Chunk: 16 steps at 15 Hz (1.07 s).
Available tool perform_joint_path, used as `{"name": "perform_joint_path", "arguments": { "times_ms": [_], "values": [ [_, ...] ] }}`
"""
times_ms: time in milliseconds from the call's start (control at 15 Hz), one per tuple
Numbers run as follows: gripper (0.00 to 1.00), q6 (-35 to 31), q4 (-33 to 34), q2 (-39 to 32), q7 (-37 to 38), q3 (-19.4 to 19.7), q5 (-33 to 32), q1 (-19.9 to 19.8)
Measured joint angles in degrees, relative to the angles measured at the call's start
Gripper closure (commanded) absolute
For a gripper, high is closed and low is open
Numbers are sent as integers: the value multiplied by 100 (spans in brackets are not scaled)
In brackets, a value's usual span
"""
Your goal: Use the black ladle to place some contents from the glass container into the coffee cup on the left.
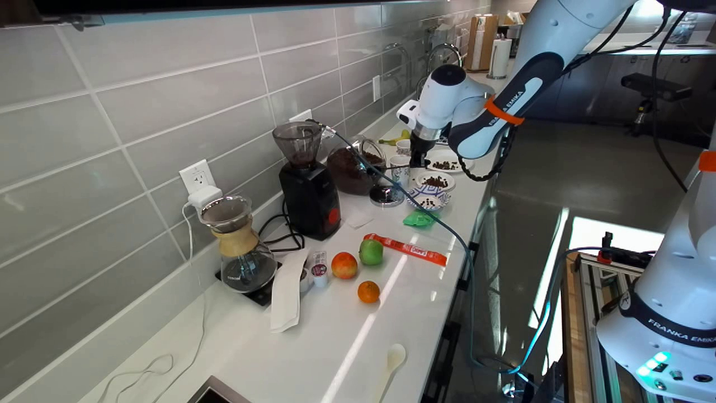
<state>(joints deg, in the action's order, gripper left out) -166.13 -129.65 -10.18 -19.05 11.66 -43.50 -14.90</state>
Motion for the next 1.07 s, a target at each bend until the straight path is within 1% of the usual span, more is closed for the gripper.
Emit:
{"name": "perform_joint_path", "arguments": {
  "times_ms": [400,667,1067],
  "values": [
    [98,3,56,5,-397,14,370,-4],
    [98,17,197,60,-503,104,342,-4],
    [98,19,291,378,-757,169,34,23]
  ]
}}
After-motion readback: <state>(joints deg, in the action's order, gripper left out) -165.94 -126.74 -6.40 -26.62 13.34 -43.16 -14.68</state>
